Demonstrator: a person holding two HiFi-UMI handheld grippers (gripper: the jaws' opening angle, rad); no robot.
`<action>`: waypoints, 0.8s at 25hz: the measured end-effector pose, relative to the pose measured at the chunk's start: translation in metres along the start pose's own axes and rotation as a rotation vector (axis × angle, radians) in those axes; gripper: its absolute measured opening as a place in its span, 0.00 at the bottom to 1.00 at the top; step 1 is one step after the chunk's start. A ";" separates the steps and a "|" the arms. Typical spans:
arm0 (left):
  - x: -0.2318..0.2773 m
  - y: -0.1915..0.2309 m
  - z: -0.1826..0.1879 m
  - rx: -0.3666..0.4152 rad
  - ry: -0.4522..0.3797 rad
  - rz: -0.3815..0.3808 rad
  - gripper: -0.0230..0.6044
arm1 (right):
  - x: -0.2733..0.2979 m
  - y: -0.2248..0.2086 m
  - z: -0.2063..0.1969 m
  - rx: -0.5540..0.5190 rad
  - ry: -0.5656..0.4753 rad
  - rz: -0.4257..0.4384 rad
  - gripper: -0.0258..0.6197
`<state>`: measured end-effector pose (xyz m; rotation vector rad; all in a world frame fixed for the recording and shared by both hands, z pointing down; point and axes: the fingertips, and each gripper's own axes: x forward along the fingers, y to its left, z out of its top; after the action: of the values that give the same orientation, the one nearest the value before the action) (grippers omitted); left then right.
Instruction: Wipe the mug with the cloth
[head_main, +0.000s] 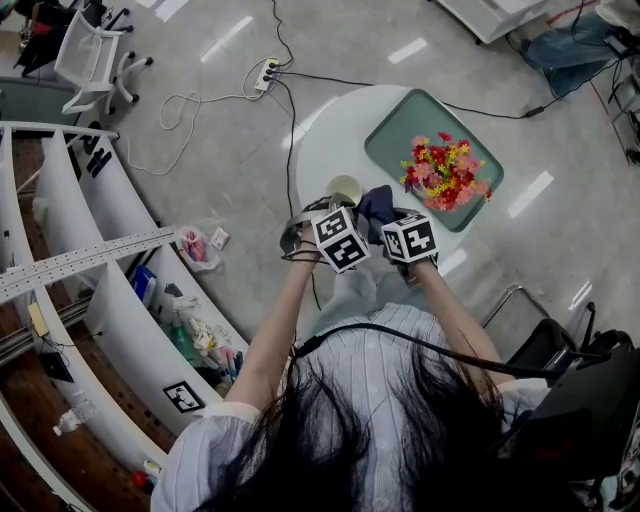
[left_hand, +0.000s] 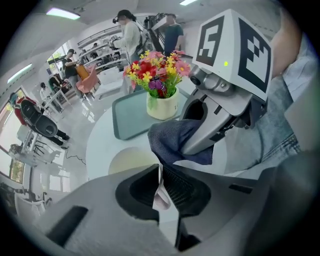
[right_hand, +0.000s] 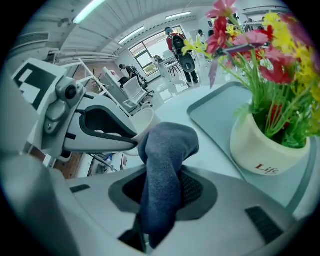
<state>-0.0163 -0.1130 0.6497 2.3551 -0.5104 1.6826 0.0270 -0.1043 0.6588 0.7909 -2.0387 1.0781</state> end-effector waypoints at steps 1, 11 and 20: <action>0.000 -0.001 -0.001 0.025 0.006 -0.006 0.09 | -0.001 0.000 0.001 -0.003 -0.001 0.000 0.23; -0.002 -0.008 -0.014 0.408 0.094 -0.055 0.09 | -0.003 0.000 -0.004 -0.014 0.001 -0.001 0.23; -0.006 0.002 -0.019 0.910 0.211 0.024 0.09 | -0.007 0.008 -0.010 -0.022 0.002 -0.001 0.23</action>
<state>-0.0356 -0.1066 0.6503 2.6185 0.3638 2.5071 0.0281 -0.0907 0.6543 0.7799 -2.0448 1.0537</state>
